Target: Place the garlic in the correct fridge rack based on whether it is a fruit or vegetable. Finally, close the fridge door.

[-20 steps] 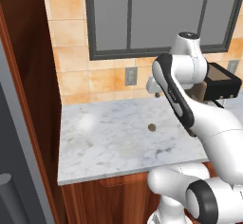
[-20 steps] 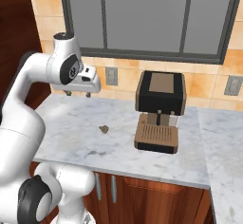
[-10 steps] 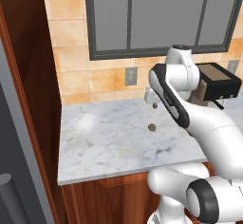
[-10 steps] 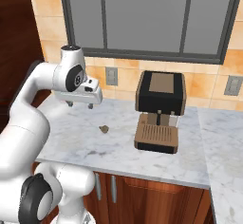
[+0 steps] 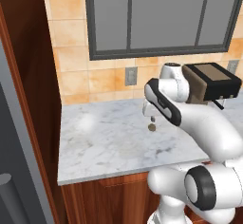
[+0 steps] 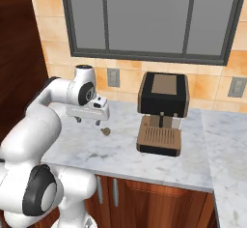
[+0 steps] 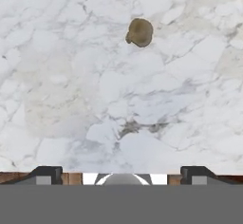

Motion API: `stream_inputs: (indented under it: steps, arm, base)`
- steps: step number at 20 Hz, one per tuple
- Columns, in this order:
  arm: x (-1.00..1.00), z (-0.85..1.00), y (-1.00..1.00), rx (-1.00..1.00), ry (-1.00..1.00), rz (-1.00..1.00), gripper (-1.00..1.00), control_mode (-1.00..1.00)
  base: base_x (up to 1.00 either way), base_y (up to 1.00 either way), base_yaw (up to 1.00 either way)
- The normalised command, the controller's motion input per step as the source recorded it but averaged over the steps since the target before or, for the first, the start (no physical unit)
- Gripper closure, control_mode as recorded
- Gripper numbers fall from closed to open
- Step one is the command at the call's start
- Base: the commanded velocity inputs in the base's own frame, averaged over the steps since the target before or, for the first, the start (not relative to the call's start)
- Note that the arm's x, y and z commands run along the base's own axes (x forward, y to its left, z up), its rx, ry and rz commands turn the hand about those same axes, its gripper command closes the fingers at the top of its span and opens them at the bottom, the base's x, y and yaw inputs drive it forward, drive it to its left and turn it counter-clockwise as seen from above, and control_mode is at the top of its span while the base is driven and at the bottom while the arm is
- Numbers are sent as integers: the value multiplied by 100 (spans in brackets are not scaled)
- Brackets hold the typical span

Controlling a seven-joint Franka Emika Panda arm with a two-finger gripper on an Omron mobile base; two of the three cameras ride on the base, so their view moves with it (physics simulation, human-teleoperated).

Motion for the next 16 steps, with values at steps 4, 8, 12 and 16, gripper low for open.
stream_inputs:
  steps: [4,8,12,16]
  arm:
    - [35,-61,-2,0,-1,-13,-100,-100]
    - [36,-50,0,0,-5,-9,-100,-100]
    - [22,-35,-3,0,-2,-5,-100,-100]
    - [7,-32,-6,0,0,0,-100,-100]
  base:
    - [0,0,0]
    - [0,0,0]
    - [0,0,0]
    - [0,0,0]
